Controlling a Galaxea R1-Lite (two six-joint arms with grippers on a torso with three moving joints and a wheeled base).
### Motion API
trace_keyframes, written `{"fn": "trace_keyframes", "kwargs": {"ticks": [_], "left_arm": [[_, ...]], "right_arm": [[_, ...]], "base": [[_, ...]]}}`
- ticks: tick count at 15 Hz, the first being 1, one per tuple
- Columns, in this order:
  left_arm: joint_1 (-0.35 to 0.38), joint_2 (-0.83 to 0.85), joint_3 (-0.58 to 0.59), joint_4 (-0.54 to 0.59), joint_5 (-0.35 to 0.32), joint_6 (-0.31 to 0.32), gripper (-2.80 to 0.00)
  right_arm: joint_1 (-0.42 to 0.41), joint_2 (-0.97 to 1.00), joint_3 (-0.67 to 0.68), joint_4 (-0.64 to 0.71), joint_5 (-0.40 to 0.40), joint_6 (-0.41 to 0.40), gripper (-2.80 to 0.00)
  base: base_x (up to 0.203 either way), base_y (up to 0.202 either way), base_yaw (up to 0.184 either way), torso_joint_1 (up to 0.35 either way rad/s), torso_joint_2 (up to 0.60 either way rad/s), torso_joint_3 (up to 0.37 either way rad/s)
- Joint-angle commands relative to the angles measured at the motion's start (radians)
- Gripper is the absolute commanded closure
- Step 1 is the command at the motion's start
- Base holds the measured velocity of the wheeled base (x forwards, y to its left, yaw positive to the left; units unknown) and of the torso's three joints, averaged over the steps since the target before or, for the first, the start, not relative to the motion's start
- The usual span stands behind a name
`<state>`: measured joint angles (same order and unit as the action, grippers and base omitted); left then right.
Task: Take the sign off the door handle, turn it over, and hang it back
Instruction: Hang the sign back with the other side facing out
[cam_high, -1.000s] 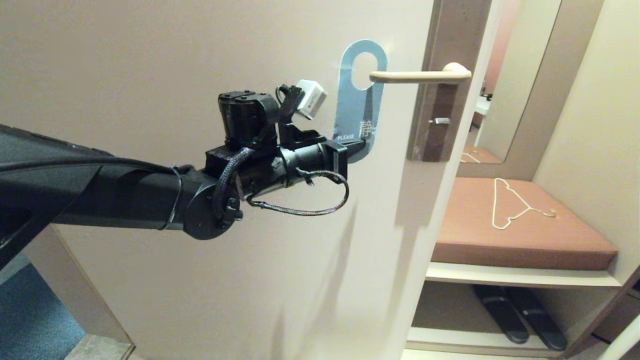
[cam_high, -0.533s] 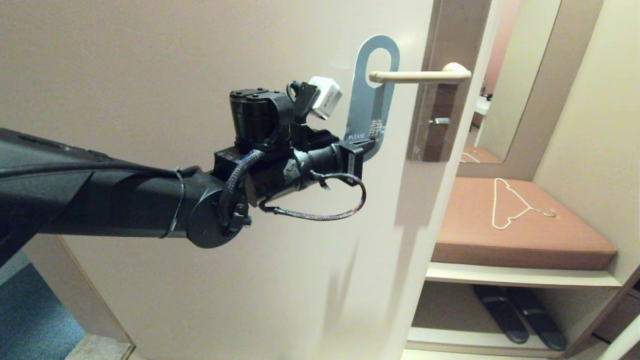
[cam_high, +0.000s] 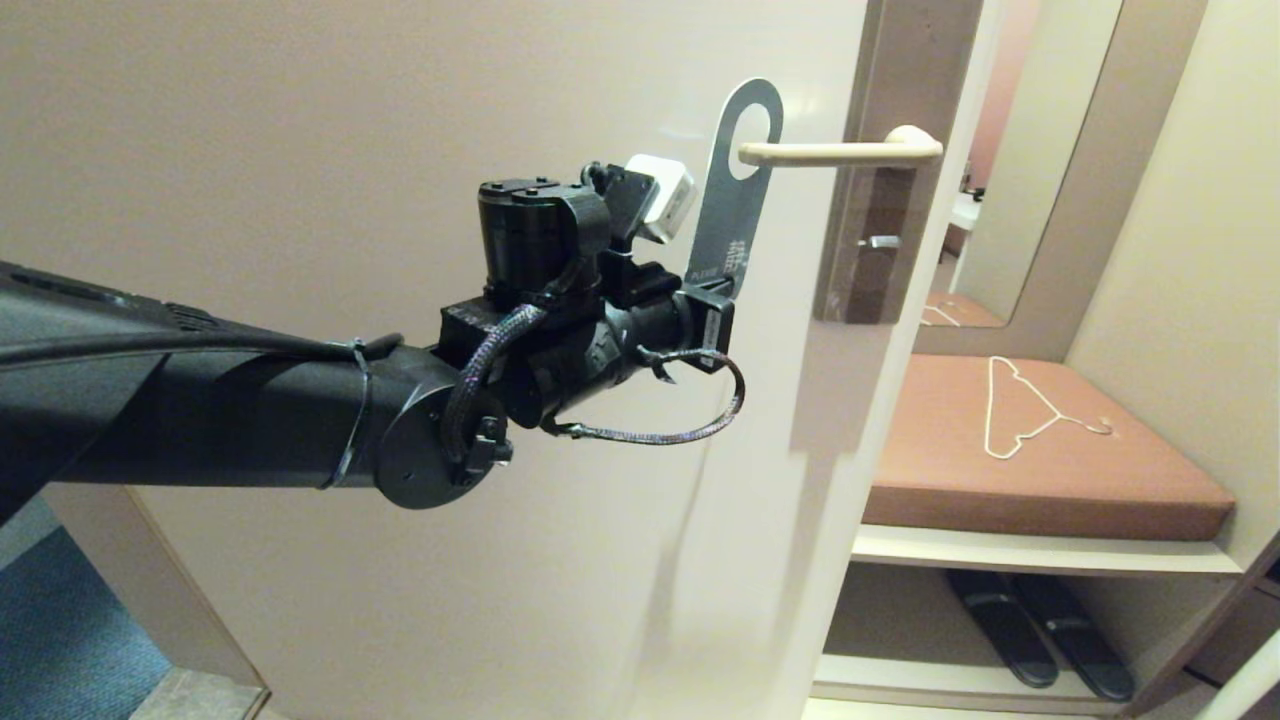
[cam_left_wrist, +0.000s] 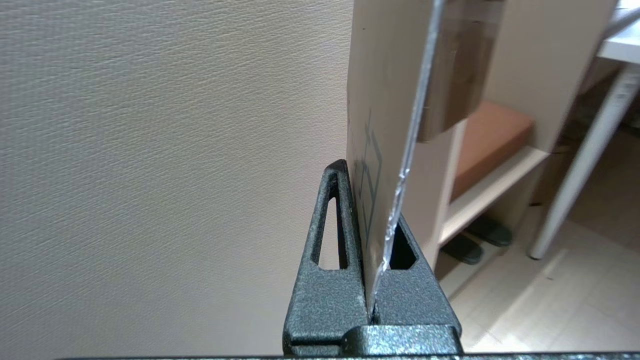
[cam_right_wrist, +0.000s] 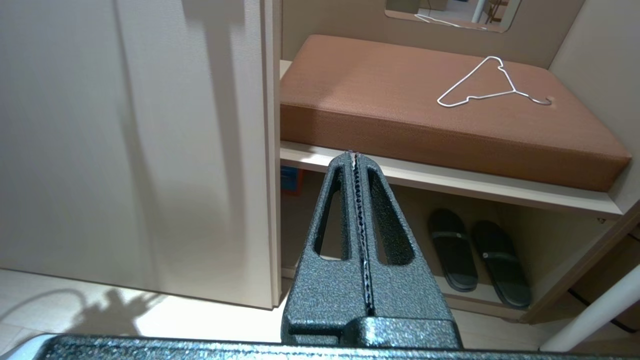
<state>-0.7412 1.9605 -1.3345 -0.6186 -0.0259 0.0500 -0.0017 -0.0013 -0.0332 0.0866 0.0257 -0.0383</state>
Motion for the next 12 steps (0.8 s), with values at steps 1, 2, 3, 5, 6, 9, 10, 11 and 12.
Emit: {"fn": "trace_keyframes", "kwargs": {"ticks": [1,2,3,5,6,9,10,11,12], "left_arm": [[-0.018,-0.013,0.0,0.004,0.02,0.003,0.0],[-0.028,-0.02,0.0,0.019,0.035,0.004,0.0],[-0.037,-0.022,0.0,0.023,0.049,0.005,0.0],[-0.054,-0.024,0.0,0.026,0.085,0.015,0.0],[-0.063,-0.025,0.0,0.026,0.099,0.016,0.0],[-0.098,-0.022,0.0,0.028,0.149,0.016,0.0],[-0.105,-0.022,0.0,0.033,0.156,0.016,0.0],[-0.114,-0.02,-0.001,0.037,0.158,0.016,0.0],[-0.118,-0.018,-0.002,0.039,0.158,0.016,0.0]], "right_arm": [[0.0,0.001,-0.001,0.001,0.0,0.0,0.0],[0.0,0.001,-0.001,0.001,0.0,0.0,0.0],[0.0,0.001,0.0,0.001,0.0,0.0,0.0],[-0.001,0.001,0.0,0.001,0.0,0.0,0.0],[0.0,0.001,0.0,0.001,0.0,0.0,0.0],[-0.001,0.001,-0.001,0.001,0.0,-0.001,0.0],[-0.001,0.001,0.0,0.001,0.0,-0.001,0.0],[0.0,0.001,0.0,0.001,0.0,0.0,0.0],[0.0,0.001,-0.001,0.001,0.0,0.0,0.0]], "base": [[0.0,0.0,0.0,0.0,0.0,0.0],[0.0,0.0,0.0,0.0,0.0,0.0],[0.0,0.0,0.0,0.0,0.0,0.0],[0.0,0.0,0.0,0.0,0.0,0.0],[0.0,0.0,0.0,0.0,0.0,0.0],[0.0,0.0,0.0,0.0,0.0,0.0],[0.0,0.0,0.0,0.0,0.0,0.0],[0.0,0.0,0.0,0.0,0.0,0.0],[0.0,0.0,0.0,0.0,0.0,0.0]]}}
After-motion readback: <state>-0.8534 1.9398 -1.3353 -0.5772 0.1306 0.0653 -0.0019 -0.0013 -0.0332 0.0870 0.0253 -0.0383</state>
